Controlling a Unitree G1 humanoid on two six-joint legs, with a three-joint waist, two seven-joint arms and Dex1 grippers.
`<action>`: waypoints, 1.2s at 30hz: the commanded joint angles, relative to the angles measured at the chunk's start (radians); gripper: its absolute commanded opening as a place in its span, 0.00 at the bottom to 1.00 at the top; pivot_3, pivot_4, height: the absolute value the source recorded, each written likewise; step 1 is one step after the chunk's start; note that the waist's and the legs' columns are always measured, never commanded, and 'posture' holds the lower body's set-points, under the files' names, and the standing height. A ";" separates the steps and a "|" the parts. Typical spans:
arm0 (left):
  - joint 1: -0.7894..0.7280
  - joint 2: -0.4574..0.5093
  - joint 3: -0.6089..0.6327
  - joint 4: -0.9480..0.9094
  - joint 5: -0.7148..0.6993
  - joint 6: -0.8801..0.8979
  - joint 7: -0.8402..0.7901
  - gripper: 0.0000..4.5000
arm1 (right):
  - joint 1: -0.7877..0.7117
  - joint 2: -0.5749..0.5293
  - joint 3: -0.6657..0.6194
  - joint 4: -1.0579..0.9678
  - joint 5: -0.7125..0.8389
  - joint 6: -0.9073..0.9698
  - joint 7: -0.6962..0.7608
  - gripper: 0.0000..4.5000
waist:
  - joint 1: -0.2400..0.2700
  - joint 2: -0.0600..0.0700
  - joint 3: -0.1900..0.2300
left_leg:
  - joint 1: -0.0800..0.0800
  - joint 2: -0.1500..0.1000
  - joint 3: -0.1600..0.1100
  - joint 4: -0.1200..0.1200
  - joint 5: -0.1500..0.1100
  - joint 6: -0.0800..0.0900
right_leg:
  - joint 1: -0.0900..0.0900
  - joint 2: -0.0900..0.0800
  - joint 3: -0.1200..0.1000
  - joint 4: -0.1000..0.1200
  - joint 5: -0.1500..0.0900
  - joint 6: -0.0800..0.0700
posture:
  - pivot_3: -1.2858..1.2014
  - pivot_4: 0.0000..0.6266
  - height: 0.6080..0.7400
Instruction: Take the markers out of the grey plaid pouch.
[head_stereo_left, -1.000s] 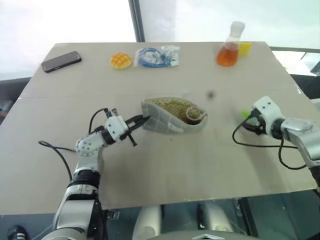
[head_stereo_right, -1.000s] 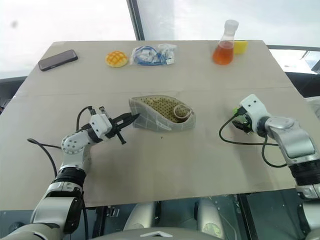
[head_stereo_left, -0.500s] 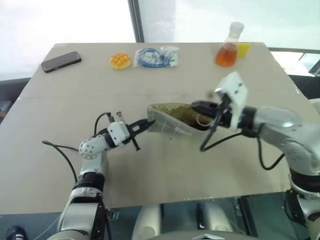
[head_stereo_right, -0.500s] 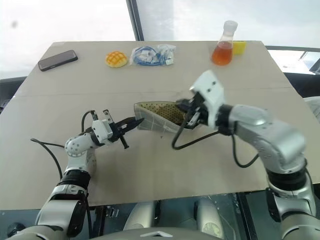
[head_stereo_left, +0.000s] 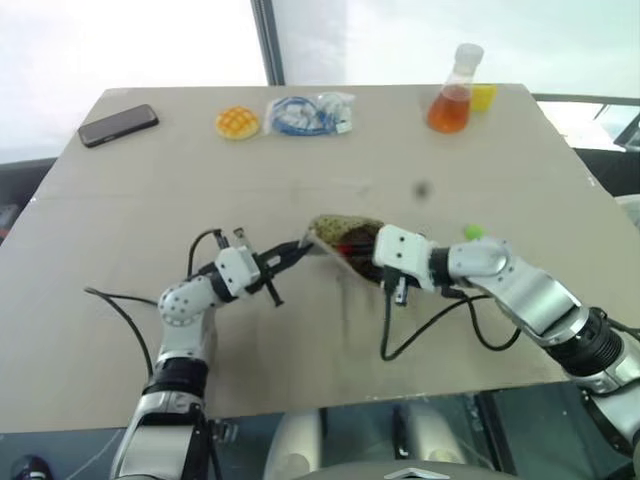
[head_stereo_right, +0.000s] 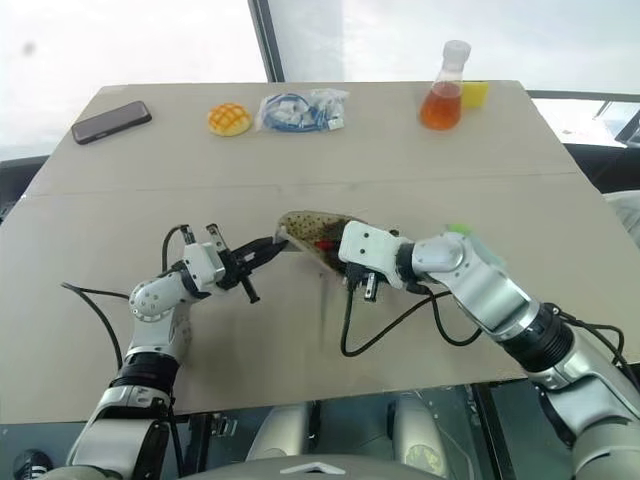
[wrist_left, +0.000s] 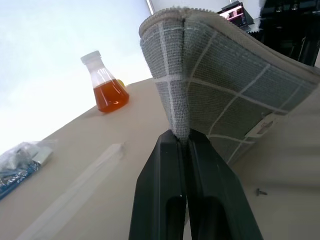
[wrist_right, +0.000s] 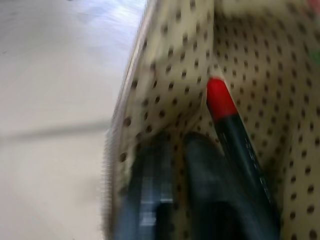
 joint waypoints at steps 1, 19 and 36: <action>0.010 -0.008 -0.009 -0.059 -0.020 0.041 0.009 0.00 | -0.055 0.042 0.038 0.087 -0.133 -0.127 -0.010 0.49 | 0.000 0.000 0.000 | 0.000 0.000 0.000 0.000 0.000 0.000 | 0.000 0.000 0.000 0.000 0.000 0.000 | 0.52 0.24 1.00; 0.071 -0.013 -0.039 -0.203 -0.054 0.230 -0.038 0.00 | -0.197 0.335 0.152 0.777 -0.636 -0.339 -0.188 0.49 | -0.002 0.000 -0.002 | 0.006 0.001 0.000 0.000 0.001 -0.001 | 0.000 0.002 0.001 0.006 -0.002 -0.003 | 0.52 0.24 1.00; -0.007 -0.020 -0.004 -0.068 0.055 0.130 0.108 0.00 | 0.004 0.211 -0.313 -0.009 -0.143 -0.006 0.087 0.14 | 0.003 0.000 -0.002 | 0.001 0.001 -0.002 -0.001 0.001 -0.002 | -0.001 0.002 0.000 0.005 0.000 0.000 | 0.52 0.24 1.00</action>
